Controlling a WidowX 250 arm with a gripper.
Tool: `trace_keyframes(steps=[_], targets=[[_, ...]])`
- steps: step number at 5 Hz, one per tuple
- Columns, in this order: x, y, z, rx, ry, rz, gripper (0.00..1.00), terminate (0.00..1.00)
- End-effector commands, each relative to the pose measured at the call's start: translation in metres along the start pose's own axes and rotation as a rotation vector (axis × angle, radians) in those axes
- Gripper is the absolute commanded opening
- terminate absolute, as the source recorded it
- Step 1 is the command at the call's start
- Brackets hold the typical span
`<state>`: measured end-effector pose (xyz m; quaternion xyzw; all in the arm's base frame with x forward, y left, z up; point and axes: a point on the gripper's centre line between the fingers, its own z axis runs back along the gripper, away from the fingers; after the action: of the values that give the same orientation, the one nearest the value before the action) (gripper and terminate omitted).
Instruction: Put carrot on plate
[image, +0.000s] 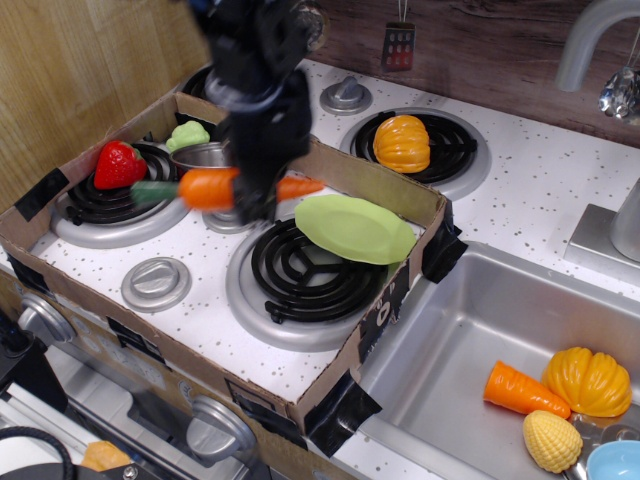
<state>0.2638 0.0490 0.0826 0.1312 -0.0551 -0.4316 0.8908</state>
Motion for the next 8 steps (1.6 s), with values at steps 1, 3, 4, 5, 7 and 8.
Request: trace_keyframes(steps=[1, 3, 4, 5, 7, 8], targets=[[0.045, 0.022, 0.008, 0.081, -0.107, -0.082, 0.0, 0.0], [0.073, 0.01, -0.015, 0.104, -0.128, -0.095, 0.0, 0.0], [0.079, 0.004, -0.021, 0.086, -0.146, -0.133, 0.0, 0.0], [0.074, 0.0, -0.023, 0.067, -0.146, -0.1, 1.0, 0.0], [0.075, -0.008, -0.023, 0.061, -0.125, -0.098, 1.0, 0.0], [0.071, -0.009, -0.008, 0.06, -0.087, -0.08, 1.0, 0.0]])
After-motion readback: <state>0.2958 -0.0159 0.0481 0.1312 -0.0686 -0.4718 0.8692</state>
